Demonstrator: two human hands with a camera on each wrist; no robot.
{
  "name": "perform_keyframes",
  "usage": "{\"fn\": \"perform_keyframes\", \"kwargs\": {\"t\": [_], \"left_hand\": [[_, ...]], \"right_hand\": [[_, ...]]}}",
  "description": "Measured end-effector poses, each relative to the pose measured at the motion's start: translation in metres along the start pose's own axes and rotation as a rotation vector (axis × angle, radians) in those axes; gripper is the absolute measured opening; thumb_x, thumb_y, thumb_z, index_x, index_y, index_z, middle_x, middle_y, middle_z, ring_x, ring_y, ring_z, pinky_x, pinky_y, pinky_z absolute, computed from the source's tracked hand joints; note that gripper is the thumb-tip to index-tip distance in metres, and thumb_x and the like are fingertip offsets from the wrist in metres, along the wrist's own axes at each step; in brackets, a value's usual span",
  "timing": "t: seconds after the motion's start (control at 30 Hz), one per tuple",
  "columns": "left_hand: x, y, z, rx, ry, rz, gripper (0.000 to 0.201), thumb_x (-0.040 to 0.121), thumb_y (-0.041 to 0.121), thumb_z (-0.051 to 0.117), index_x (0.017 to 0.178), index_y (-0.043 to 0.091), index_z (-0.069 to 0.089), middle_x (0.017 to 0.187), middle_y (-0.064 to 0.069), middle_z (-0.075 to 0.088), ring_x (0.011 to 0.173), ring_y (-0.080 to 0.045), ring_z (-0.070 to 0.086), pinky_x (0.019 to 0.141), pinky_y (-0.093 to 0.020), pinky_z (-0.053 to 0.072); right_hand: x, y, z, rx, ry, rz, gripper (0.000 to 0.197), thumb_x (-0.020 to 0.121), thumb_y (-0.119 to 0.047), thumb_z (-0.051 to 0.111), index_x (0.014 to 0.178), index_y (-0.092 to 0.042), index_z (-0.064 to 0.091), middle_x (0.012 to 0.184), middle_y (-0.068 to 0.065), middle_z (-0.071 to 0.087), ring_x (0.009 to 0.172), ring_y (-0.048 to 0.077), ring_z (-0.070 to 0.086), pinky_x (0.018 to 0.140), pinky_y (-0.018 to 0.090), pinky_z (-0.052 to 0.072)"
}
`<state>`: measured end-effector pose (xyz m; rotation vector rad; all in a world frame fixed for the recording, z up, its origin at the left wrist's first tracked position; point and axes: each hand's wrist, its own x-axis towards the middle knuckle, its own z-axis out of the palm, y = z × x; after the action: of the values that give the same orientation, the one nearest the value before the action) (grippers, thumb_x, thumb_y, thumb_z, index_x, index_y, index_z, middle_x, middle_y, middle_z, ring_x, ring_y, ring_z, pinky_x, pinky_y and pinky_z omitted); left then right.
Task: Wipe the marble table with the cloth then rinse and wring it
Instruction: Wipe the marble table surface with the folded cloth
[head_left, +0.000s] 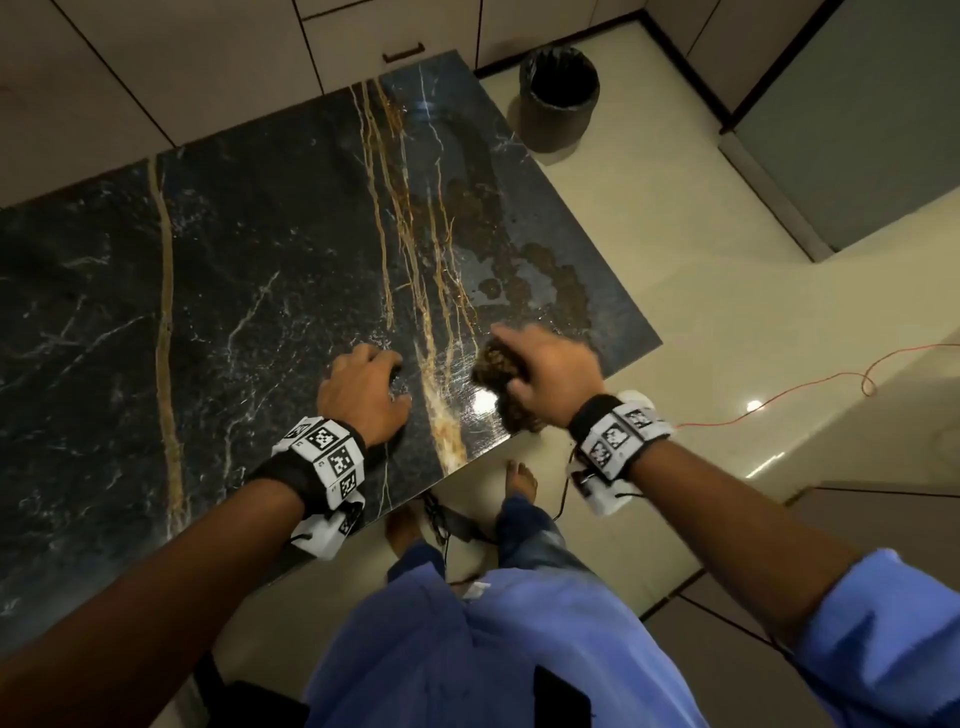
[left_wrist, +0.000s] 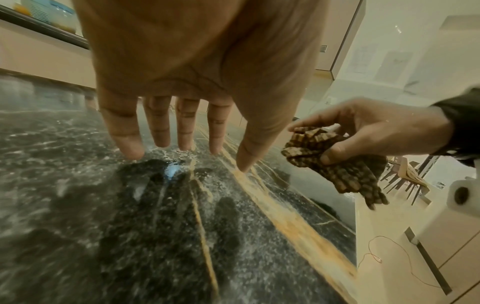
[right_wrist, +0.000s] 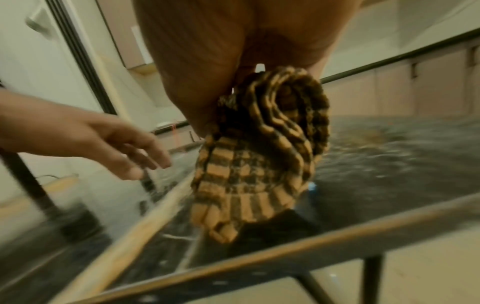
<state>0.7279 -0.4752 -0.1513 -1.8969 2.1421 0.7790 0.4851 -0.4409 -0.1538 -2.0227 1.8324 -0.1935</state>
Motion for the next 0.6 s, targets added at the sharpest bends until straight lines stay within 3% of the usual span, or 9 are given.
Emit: {"fn": "perform_keyframes", "kwargs": {"t": [0.13, 0.23, 0.3, 0.47, 0.53, 0.6], "left_hand": [[0.007, 0.014, -0.003, 0.059, -0.016, -0.032, 0.061, 0.074, 0.038, 0.075, 0.128, 0.028, 0.049, 0.137, -0.003, 0.042, 0.129, -0.03, 0.036, 0.099, -0.052, 0.041], [0.015, 0.024, -0.004, 0.072, -0.036, -0.052, 0.07, 0.069, 0.039, 0.078, 0.13, 0.027, 0.045, 0.141, -0.004, 0.038, 0.136, -0.032, 0.029, 0.1, -0.059, 0.039], [0.023, 0.03, -0.004, 0.076, -0.063, -0.063, 0.077, 0.069, 0.042, 0.079, 0.134, 0.027, 0.041, 0.145, -0.004, 0.033, 0.14, -0.033, 0.024, 0.102, -0.06, 0.037], [0.035, 0.046, -0.004, 0.071, -0.065, -0.148, 0.087, 0.068, 0.04, 0.082, 0.141, 0.027, 0.036, 0.154, -0.005, 0.024, 0.144, -0.035, 0.016, 0.107, -0.061, 0.031], [0.038, 0.052, -0.004, 0.058, -0.055, -0.181, 0.085, 0.069, 0.04, 0.082, 0.14, 0.026, 0.037, 0.155, -0.006, 0.022, 0.143, -0.035, 0.017, 0.107, -0.06, 0.031], [0.041, 0.057, 0.0, 0.041, -0.068, -0.212, 0.088, 0.067, 0.041, 0.083, 0.139, 0.026, 0.036, 0.154, -0.006, 0.022, 0.142, -0.035, 0.021, 0.107, -0.059, 0.033]], "right_hand": [[0.012, -0.045, 0.031, 0.011, -0.058, -0.167, 0.057, 0.082, -0.024, 0.065, 0.136, -0.03, 0.047, 0.113, -0.004, 0.062, 0.098, 0.018, 0.06, 0.074, 0.025, 0.044], [0.026, -0.046, 0.038, 0.026, -0.088, -0.135, 0.058, 0.082, -0.02, 0.063, 0.136, -0.03, 0.044, 0.118, -0.002, 0.061, 0.103, 0.024, 0.061, 0.079, 0.037, 0.054], [0.035, -0.026, 0.033, 0.034, -0.07, -0.08, 0.057, 0.084, -0.018, 0.059, 0.137, -0.03, 0.044, 0.122, -0.002, 0.062, 0.106, 0.024, 0.061, 0.08, 0.042, 0.055], [0.066, 0.062, -0.016, -0.016, 0.034, 0.21, 0.049, 0.085, -0.017, 0.056, 0.133, -0.028, 0.05, 0.122, 0.002, 0.06, 0.105, 0.028, 0.061, 0.084, 0.041, 0.053], [0.075, 0.092, -0.036, -0.031, -0.008, 0.231, 0.053, 0.083, -0.018, 0.06, 0.134, -0.026, 0.05, 0.125, 0.006, 0.058, 0.11, 0.032, 0.059, 0.089, 0.04, 0.049], [0.08, 0.1, -0.042, -0.032, -0.016, 0.141, 0.058, 0.08, -0.02, 0.063, 0.136, -0.025, 0.049, 0.123, 0.006, 0.058, 0.109, 0.031, 0.058, 0.09, 0.039, 0.047]]}}
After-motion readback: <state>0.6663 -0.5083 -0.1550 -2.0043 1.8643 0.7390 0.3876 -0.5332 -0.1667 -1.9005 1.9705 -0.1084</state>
